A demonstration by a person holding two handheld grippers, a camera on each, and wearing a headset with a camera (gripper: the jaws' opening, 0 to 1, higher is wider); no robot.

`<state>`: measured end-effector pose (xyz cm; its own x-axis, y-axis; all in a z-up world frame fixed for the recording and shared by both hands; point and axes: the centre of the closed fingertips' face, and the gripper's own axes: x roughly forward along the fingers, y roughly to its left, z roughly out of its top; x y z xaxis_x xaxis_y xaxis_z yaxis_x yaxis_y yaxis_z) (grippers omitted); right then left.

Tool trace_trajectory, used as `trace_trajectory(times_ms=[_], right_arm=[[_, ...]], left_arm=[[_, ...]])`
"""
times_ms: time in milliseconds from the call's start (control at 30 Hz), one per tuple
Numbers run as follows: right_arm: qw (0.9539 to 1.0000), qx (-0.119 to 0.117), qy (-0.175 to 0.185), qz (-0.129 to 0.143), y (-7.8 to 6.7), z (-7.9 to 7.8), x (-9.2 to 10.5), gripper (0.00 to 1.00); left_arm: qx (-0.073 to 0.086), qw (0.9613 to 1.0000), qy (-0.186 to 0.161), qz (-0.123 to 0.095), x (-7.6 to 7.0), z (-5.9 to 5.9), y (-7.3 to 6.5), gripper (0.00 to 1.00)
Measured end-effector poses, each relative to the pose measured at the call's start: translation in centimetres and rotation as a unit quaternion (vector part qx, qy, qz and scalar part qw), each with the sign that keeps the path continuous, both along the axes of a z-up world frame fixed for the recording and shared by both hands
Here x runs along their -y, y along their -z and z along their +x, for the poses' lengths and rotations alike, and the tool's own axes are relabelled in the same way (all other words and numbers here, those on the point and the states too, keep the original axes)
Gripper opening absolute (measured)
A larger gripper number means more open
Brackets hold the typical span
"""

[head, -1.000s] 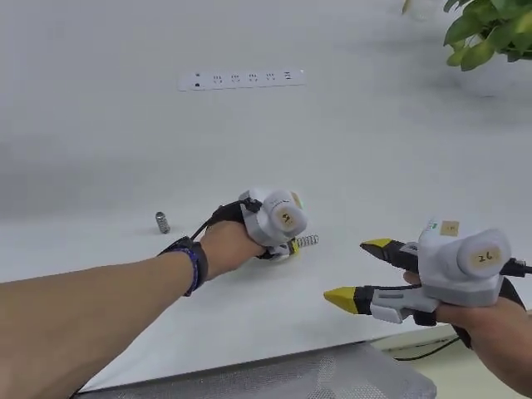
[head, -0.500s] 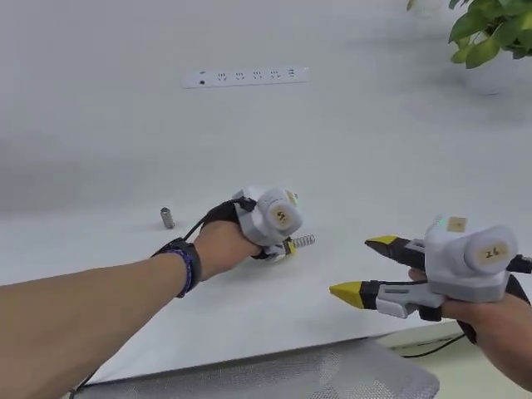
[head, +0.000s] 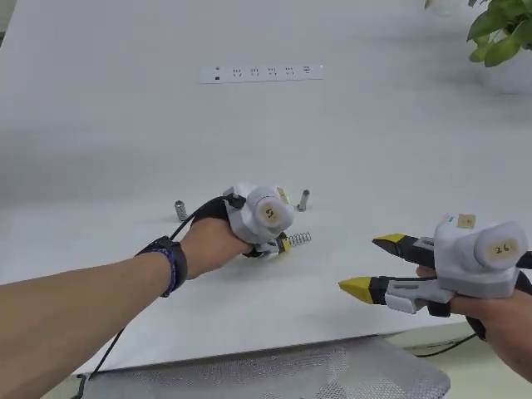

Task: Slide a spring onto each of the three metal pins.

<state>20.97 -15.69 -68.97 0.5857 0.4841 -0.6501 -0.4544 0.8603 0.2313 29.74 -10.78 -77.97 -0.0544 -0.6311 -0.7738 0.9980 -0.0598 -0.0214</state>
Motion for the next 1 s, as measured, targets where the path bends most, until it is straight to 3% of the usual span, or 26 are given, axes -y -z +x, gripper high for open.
trace_trajectory(times_ms=[600, 1000], right_arm=[[0.9993, -0.001, -0.037, 0.009, 0.5, 0.9, -1.8, 0.54], [0.997, 0.001, -0.075, 0.021, 0.6, 1.6, -3.9, 0.49]], left_arm=[[0.017, 0.9998, -0.005, -0.012, -4.5, 0.1, -2.5, 0.02], [0.024, 0.9994, 0.0, -0.026, -6.5, -1.3, -4.5, 0.02]])
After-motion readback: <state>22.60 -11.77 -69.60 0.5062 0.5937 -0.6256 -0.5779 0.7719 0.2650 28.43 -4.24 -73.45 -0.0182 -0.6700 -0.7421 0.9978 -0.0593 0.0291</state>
